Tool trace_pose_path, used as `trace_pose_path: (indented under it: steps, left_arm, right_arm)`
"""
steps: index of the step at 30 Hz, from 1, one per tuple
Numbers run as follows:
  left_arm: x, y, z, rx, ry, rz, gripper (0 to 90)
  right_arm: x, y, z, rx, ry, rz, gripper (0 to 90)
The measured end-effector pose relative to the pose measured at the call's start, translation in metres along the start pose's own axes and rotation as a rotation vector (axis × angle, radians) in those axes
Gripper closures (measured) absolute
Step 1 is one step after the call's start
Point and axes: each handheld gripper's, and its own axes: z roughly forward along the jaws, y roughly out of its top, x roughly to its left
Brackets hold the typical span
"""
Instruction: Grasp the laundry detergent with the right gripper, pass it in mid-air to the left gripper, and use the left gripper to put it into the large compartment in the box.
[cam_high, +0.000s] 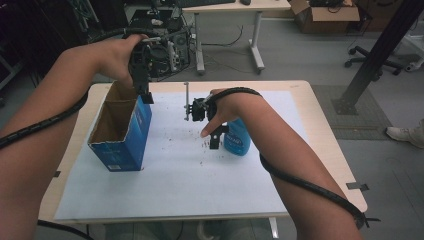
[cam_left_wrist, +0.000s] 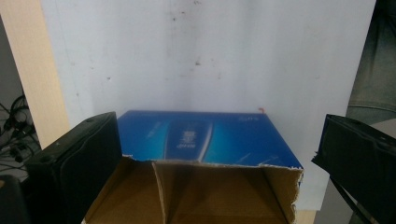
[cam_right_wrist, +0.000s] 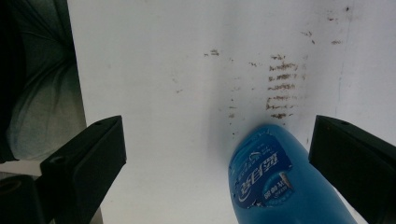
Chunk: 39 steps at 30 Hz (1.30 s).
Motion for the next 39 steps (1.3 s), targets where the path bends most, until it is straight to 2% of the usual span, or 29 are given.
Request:
trace_pose_path:
  steps: [10, 15, 23, 28, 32, 39]
  left_arm:
    - [-0.005, 0.006, -0.004, -0.001, 0.004, -0.001, 0.4]
    - [-0.005, 0.008, -0.002, 0.007, -0.005, 0.005, 0.4]
    - [-0.005, 0.015, 0.001, 0.006, -0.007, 0.015, 0.4]
    - [-0.005, 0.010, 0.005, -0.003, -0.017, 0.007, 0.4]
    - [-0.005, 0.006, 0.007, -0.008, -0.018, -0.007, 0.4]
    - [-0.006, 0.005, 0.007, -0.003, -0.018, -0.006, 0.4]
  right_arm:
    - [0.008, -0.003, -0.004, -0.016, -0.017, -0.007, 4.1]
    - [0.014, -0.009, -0.009, -0.048, -0.025, -0.016, 4.0]
    - [0.033, -0.020, -0.020, -0.090, -0.023, -0.018, 4.1]
    - [0.045, -0.031, -0.027, -0.108, -0.034, -0.032, 3.9]
    - [0.051, -0.037, -0.028, -0.116, -0.040, -0.040, 4.0]
    - [0.067, -0.052, -0.024, -0.129, -0.035, -0.055, 4.0]
